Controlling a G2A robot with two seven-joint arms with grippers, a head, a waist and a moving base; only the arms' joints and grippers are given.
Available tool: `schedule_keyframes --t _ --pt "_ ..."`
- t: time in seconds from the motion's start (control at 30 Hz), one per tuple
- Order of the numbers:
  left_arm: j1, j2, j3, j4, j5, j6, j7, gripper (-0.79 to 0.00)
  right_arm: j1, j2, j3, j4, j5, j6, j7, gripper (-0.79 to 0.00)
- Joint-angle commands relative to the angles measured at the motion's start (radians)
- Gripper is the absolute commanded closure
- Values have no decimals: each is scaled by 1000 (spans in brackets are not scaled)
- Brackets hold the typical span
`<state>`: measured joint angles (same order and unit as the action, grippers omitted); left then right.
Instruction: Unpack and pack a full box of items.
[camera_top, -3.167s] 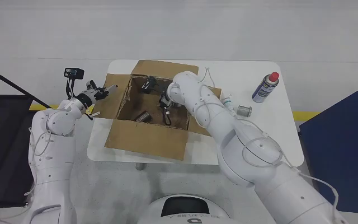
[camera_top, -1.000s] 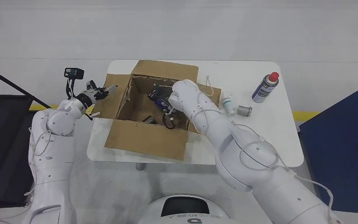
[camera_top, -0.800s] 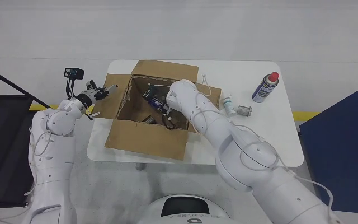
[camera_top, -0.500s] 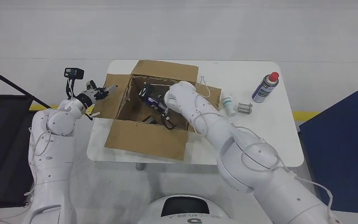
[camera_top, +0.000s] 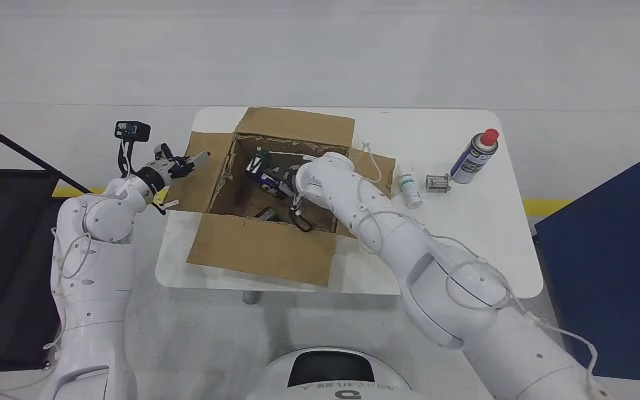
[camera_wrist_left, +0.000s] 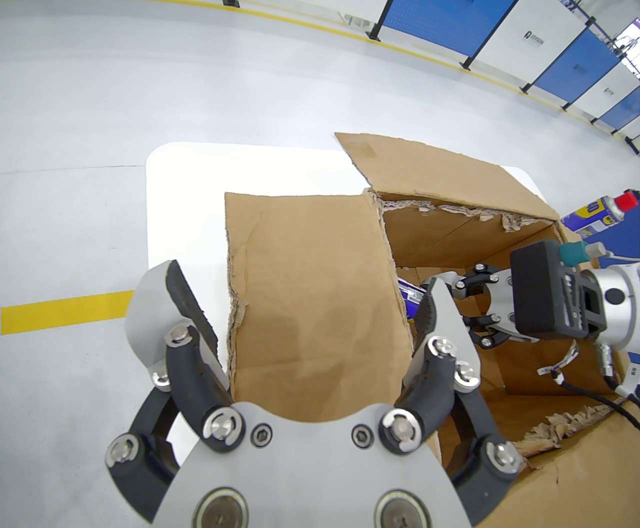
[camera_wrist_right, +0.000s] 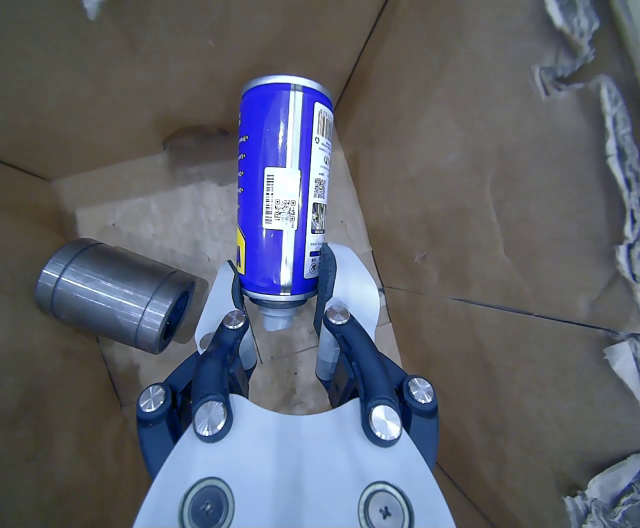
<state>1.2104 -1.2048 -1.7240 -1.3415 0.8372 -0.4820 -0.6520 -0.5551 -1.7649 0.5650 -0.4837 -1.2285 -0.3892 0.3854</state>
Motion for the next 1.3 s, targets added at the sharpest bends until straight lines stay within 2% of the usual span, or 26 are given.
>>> schedule_keyframes --t 0.0,0.2,0.57,0.73,0.87,1.03,1.2,1.27 --pt "0 0 0 0 0 0 0 -785 -29 23 17 -59 -17 25 -10 0" --pt "0 0 0 0 0 0 0 -785 -153 109 108 -316 -80 107 30 0" --pt "0 0 0 0 0 0 0 -785 -165 112 114 -322 -77 102 18 0" --pt "0 0 0 0 0 0 0 -785 -215 155 196 -415 -79 31 -94 0" --pt "0 0 0 0 0 0 0 -785 -326 214 302 -587 -116 -29 -164 0" --pt "0 0 0 0 0 0 0 -785 -536 284 464 -883 -168 -76 -224 0" --pt "0 0 0 0 0 0 0 -785 -732 332 618 -1118 -178 -132 -266 0" --pt "0 0 0 0 0 0 0 -785 -799 344 670 -1186 -182 -123 -286 0"
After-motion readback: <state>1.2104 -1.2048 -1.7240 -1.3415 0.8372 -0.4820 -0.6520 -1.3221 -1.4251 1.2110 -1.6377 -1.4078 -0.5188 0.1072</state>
